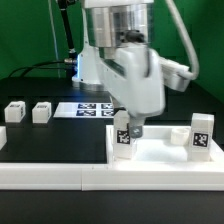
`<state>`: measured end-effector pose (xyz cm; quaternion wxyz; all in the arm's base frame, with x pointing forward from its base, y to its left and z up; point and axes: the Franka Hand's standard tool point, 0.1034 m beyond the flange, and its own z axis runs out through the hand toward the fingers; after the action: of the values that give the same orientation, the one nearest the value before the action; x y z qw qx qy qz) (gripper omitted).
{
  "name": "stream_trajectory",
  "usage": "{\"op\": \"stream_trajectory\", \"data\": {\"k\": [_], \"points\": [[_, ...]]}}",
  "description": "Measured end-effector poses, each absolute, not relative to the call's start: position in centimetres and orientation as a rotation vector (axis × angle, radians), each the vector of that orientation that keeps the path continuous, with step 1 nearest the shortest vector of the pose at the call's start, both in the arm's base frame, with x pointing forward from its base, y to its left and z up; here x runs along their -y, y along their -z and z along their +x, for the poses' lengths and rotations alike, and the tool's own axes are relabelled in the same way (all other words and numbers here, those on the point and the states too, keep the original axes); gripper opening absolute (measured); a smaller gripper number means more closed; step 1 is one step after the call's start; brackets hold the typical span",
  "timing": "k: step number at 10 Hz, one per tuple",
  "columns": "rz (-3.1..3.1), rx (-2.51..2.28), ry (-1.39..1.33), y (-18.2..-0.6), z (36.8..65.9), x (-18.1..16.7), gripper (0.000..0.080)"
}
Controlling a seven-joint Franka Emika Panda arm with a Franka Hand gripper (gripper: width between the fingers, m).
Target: Assemble square table
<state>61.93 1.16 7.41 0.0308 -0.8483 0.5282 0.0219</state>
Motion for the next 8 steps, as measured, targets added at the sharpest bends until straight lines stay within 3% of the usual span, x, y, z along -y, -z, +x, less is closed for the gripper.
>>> {"op": "stream_trajectory", "data": {"k": [5, 8], "points": [[-2.928, -0.962, -0.035, -7.3, 61.9, -1.1, 0.0649], [-3.043, -0.574, 0.117, -7.0, 63.2, -0.3, 0.0649]]}}
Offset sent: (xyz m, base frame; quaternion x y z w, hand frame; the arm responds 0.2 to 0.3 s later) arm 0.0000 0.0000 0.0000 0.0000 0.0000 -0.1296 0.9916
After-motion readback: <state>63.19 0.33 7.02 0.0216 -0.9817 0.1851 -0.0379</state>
